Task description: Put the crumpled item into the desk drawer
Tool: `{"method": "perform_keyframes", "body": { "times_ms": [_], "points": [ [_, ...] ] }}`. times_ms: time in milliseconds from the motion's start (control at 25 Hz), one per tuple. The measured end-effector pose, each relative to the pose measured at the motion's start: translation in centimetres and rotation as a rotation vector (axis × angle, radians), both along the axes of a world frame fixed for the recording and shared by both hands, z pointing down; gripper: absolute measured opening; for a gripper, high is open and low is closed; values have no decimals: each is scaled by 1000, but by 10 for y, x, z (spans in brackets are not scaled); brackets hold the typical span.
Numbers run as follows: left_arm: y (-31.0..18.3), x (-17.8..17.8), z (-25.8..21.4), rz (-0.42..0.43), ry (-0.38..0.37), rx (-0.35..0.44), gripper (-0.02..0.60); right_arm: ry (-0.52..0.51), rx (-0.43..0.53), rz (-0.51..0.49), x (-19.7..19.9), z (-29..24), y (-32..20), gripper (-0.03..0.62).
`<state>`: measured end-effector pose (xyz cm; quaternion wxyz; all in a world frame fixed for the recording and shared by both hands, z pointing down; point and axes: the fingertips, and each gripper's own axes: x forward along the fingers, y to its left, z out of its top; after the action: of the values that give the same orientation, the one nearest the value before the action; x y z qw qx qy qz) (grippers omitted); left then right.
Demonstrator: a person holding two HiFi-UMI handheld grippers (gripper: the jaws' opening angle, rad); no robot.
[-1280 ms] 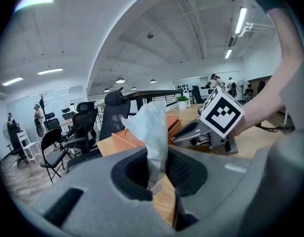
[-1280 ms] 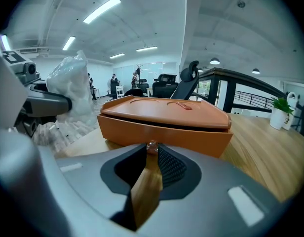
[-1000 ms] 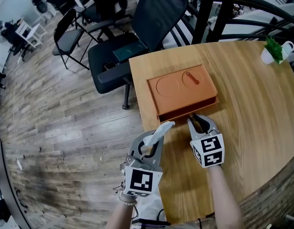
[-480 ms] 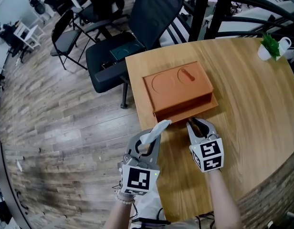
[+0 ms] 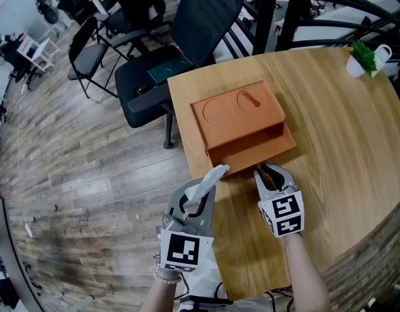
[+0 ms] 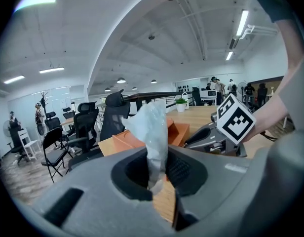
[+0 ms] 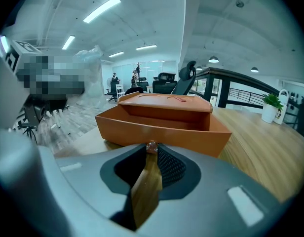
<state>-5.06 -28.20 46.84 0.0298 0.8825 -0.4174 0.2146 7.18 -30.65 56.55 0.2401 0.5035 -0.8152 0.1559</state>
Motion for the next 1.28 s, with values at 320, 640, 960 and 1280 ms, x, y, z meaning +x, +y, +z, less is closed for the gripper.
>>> {"method": "perform_keyframes", "body": {
  "times_ms": [320,640,960,1280],
  "points": [
    [3,2,-5,5,-22,26,52,-6,-8,7,4,1,15,75],
    [1,5,-5,15,-34,23,52,8,-14,5,7,4,22,77],
    [-3,17,-3,49,-70,21,52,-70,-35,37,8,2,23,103],
    [-11,35,-4,94,-86,33,52,-63,-20,79,21,-7,44,-8]
  ]
}}
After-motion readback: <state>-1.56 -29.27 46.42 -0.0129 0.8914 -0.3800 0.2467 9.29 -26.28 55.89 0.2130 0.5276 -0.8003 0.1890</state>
